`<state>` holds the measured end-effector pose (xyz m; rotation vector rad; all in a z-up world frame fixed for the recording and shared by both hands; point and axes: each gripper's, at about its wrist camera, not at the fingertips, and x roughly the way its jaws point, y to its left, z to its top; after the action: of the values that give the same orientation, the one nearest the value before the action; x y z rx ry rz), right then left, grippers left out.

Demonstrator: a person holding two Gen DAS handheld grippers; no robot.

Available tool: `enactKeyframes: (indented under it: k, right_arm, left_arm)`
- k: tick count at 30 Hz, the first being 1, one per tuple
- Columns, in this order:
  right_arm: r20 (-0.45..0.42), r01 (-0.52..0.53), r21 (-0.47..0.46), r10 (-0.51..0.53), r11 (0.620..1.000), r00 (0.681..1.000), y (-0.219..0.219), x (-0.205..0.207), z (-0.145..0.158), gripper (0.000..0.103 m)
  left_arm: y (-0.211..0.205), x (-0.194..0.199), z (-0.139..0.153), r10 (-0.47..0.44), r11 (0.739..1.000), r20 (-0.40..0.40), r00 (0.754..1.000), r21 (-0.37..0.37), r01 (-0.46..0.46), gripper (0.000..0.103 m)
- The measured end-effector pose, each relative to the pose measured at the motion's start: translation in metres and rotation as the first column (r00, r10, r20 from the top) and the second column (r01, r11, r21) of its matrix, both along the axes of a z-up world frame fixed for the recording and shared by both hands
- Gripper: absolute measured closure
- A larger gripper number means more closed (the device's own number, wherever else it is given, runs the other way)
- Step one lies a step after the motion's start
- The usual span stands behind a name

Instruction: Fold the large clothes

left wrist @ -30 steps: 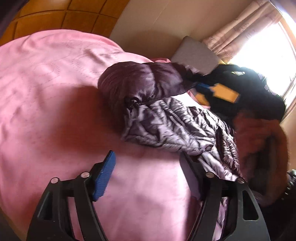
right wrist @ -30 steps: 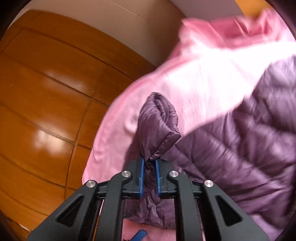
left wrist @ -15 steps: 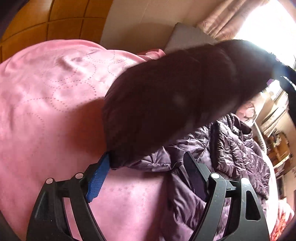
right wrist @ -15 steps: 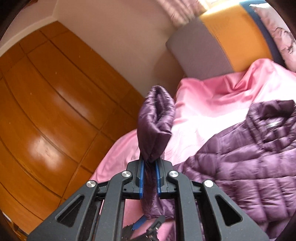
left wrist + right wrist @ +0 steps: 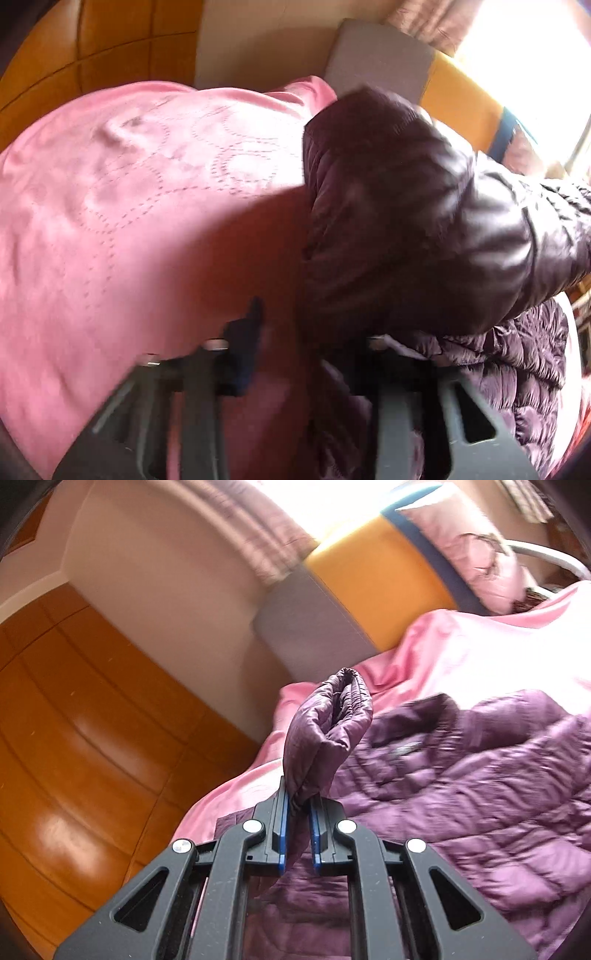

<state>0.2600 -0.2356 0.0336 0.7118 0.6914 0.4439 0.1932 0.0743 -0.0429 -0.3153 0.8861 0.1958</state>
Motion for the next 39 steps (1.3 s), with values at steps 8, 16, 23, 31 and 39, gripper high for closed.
enactKeyframes:
  k: [8,16,23,31,39]
  right_arm:
    - [-0.079,0.105,-0.068,-0.110,0.992,0.991,-0.058,-0.020,-0.037,0.095]
    - [-0.191,0.180,-0.130,-0.203,0.975,0.960,-0.097,-0.056,-0.093,0.095]
    - [-0.265,0.191,-0.135,-0.221,0.972,0.939,-0.109,-0.058,-0.124,0.095]
    - [-0.240,0.170,-0.211,-0.220,0.963,0.946,-0.108,-0.068,-0.098,0.074]
    - [-0.083,0.200,-0.365,-0.246,0.909,0.966,-0.085,-0.073,-0.055,0.034]
  left_arm:
    - [-0.035,0.001,0.005,-0.120,0.980,0.025,0.992,0.166,0.114,0.094]
    - [-0.059,0.010,-0.006,-0.232,0.941,-0.046,0.972,0.243,0.236,0.094]
    - [-0.073,0.012,-0.013,-0.276,0.919,-0.086,0.957,0.269,0.289,0.094]
    - [-0.061,-0.013,0.007,-0.262,0.945,-0.025,0.965,0.197,0.261,0.031]
    - [-0.040,-0.023,0.052,-0.203,0.976,0.149,0.968,0.111,0.188,0.028]
